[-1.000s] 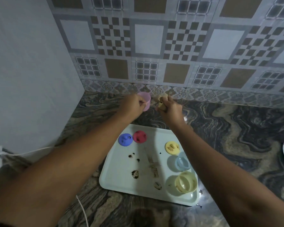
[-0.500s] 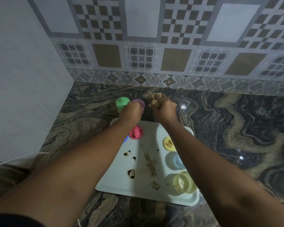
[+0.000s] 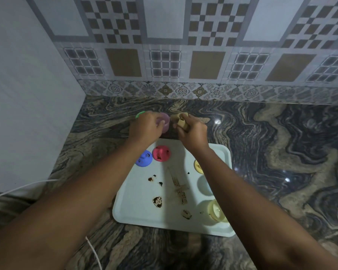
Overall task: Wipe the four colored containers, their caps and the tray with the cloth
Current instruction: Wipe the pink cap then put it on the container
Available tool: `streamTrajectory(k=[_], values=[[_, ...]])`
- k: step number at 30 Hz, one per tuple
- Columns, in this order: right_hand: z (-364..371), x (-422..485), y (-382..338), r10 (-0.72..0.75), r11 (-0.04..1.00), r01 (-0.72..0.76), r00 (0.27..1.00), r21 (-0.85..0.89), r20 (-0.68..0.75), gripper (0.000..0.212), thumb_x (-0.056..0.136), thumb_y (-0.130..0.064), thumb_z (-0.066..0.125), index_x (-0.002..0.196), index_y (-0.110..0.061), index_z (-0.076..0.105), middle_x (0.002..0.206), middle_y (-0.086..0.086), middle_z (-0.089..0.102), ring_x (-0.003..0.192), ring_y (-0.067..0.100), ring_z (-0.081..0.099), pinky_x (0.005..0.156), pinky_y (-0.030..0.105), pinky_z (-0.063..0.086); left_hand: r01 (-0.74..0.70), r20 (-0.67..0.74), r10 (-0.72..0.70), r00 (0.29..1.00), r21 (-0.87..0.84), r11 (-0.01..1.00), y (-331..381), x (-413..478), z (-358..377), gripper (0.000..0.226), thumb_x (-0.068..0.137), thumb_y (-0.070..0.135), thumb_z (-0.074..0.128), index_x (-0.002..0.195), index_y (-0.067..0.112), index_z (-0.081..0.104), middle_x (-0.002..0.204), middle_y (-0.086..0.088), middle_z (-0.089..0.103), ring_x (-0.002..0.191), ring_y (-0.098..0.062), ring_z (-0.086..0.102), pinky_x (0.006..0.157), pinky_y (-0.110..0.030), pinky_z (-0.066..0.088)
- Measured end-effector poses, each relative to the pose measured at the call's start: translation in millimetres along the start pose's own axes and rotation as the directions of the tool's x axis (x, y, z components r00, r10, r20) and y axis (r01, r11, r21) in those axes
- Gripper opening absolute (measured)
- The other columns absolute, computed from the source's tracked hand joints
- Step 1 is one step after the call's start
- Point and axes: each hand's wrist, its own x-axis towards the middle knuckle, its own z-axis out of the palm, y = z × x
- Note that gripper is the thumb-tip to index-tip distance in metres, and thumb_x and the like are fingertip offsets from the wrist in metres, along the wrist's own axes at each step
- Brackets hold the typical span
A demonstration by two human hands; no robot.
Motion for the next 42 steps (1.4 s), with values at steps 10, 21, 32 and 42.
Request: streamTrajectory(k=[10,21,32,42], values=[[3,-62,-9,0.02,1.0,-0.02,0.996,0.001,0.09,0.035,0.087,-0.009,0.076,0.122,-0.011,0.075,0.111,0.015,0.077,0.106,0.034,0.07,0.082,0.017,0.039,0.059,0.239,-0.089,0.967,0.132,0.99,-11,-53,6,0.023,0.087,0.034,0.065,0.104,0.023,0.074,0.099,-0.005,0.074,0.095,-0.031,0.068,0.077,-0.037,0.056],[6,-78,-7,0.106,0.991,-0.115,0.987,0.071,0.12,0.037,0.09,-0.012,0.074,0.127,-0.011,0.072,0.113,0.013,0.077,0.107,0.03,0.069,0.082,0.01,0.034,0.083,0.181,-0.138,0.974,0.281,0.956,-10,-61,38,0.021,0.087,0.028,0.06,0.096,0.015,0.075,0.103,-0.01,0.062,0.096,-0.034,0.064,0.075,-0.04,0.051],[-9,-86,-21,0.114,0.861,-0.162,0.985,0.482,0.128,0.046,0.09,-0.049,0.073,0.131,-0.027,0.071,0.118,-0.005,0.077,0.096,0.011,0.075,0.068,0.026,0.055,0.434,0.274,-0.35,0.896,-0.706,0.559,27,-63,-13,0.006,0.09,0.021,0.071,0.093,0.021,0.077,0.084,0.004,0.077,0.081,-0.012,0.075,0.068,-0.04,0.063],[-50,-94,-64,0.072,0.767,-0.103,0.995,0.633,0.074,0.058,0.112,-0.027,0.043,0.055,-0.022,0.054,0.042,0.007,0.044,0.038,0.023,0.045,0.043,0.03,0.045,0.479,0.489,-0.113,0.865,-0.872,-0.103,46,-77,-49,0.017,0.099,0.01,0.052,0.109,0.007,0.065,0.103,-0.008,0.076,0.097,-0.018,0.073,0.083,-0.037,0.061]])
